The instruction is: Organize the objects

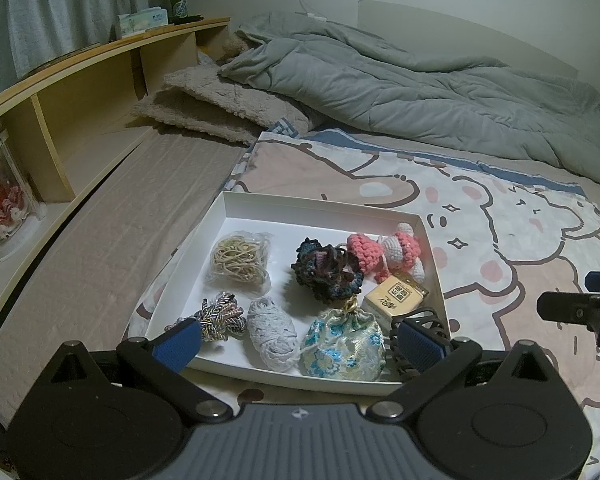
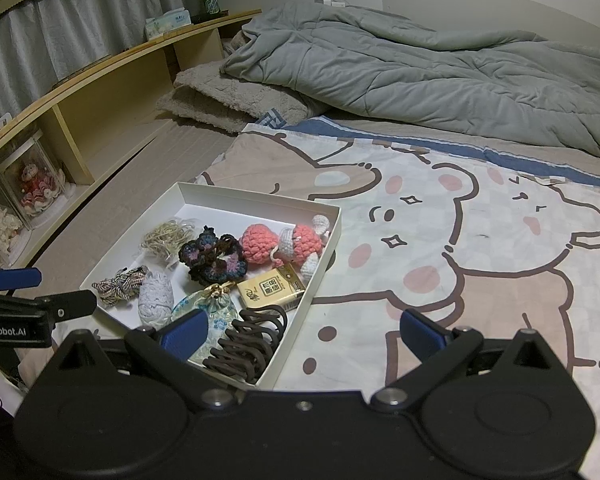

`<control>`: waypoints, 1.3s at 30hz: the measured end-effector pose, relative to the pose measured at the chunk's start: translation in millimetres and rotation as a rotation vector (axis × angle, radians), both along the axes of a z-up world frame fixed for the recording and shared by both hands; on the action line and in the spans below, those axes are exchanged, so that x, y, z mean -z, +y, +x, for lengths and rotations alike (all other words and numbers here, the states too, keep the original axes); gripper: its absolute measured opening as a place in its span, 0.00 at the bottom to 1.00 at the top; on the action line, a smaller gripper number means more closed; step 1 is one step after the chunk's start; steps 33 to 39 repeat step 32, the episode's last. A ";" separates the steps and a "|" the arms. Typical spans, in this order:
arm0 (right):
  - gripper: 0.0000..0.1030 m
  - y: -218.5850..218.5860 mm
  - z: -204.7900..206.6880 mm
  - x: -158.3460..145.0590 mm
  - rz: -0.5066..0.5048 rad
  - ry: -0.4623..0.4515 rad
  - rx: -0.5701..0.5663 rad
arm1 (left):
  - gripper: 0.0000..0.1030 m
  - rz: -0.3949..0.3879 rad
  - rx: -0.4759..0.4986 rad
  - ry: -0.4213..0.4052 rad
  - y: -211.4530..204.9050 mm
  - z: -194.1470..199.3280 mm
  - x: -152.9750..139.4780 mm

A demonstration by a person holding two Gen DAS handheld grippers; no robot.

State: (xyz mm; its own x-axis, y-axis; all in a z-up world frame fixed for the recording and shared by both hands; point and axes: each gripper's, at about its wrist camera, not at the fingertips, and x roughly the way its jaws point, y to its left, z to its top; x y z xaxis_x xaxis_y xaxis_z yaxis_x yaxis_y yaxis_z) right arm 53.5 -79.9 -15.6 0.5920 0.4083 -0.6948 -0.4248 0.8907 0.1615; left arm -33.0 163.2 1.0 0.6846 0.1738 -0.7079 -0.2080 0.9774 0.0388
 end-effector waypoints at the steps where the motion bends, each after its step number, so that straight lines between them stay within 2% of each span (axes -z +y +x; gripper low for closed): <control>1: 1.00 -0.3 0.1 -0.3 0.000 0.000 0.001 | 1.00 0.000 0.000 0.000 0.0 -0.1 0.0; 39: 1.00 0.1 -1.6 3.9 -0.001 0.002 0.002 | 1.00 0.003 0.009 0.006 0.5 -0.4 2.1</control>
